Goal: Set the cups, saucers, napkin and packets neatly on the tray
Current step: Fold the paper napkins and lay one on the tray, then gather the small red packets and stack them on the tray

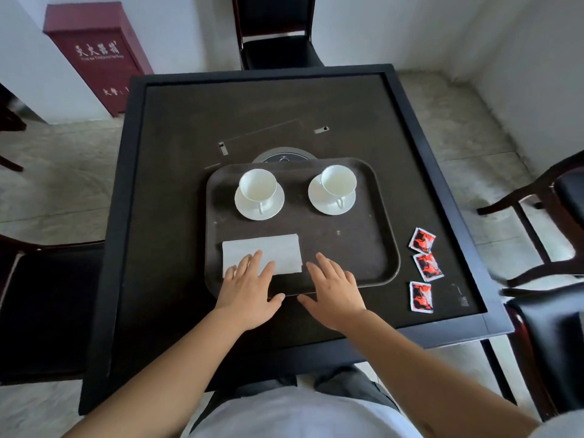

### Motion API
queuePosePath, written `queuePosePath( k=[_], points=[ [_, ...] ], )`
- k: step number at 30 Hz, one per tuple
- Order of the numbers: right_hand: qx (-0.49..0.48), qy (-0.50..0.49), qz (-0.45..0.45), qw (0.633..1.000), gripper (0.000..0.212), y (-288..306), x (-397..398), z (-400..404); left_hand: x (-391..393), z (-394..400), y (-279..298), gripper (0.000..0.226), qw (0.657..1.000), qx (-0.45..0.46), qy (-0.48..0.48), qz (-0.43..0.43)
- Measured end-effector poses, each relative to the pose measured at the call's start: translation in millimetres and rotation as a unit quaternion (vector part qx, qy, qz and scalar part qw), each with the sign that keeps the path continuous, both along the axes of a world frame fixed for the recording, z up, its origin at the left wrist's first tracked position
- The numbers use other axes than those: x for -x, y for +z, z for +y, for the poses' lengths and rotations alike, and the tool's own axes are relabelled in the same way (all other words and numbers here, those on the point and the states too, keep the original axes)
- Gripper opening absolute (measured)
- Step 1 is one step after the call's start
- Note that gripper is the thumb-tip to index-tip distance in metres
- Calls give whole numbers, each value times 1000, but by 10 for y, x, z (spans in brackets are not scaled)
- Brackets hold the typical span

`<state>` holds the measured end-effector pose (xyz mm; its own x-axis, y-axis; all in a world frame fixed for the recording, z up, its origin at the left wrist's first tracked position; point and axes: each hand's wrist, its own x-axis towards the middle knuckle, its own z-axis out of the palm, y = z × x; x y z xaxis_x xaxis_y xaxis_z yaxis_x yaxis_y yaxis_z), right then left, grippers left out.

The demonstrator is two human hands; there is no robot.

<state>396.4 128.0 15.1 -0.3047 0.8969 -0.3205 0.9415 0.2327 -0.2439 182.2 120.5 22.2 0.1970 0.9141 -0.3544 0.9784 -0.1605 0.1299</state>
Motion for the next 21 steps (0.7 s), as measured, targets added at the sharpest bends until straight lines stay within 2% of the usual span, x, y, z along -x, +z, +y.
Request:
queuePosePath(
  k=[9, 14, 21],
  points=[
    [30, -43, 12, 999, 76, 164, -1073, -225, -1029, 25, 244, 76, 999, 3, -32, -25],
    [42, -74, 2, 996, 75, 139, -1712, -289, -1721, 46, 226, 74, 996, 10, -57, -67],
    [64, -102, 3, 993, 60, 85, -2456, -331, -2522, 100, 63, 71, 991, 15, -93, -97]
  ],
)
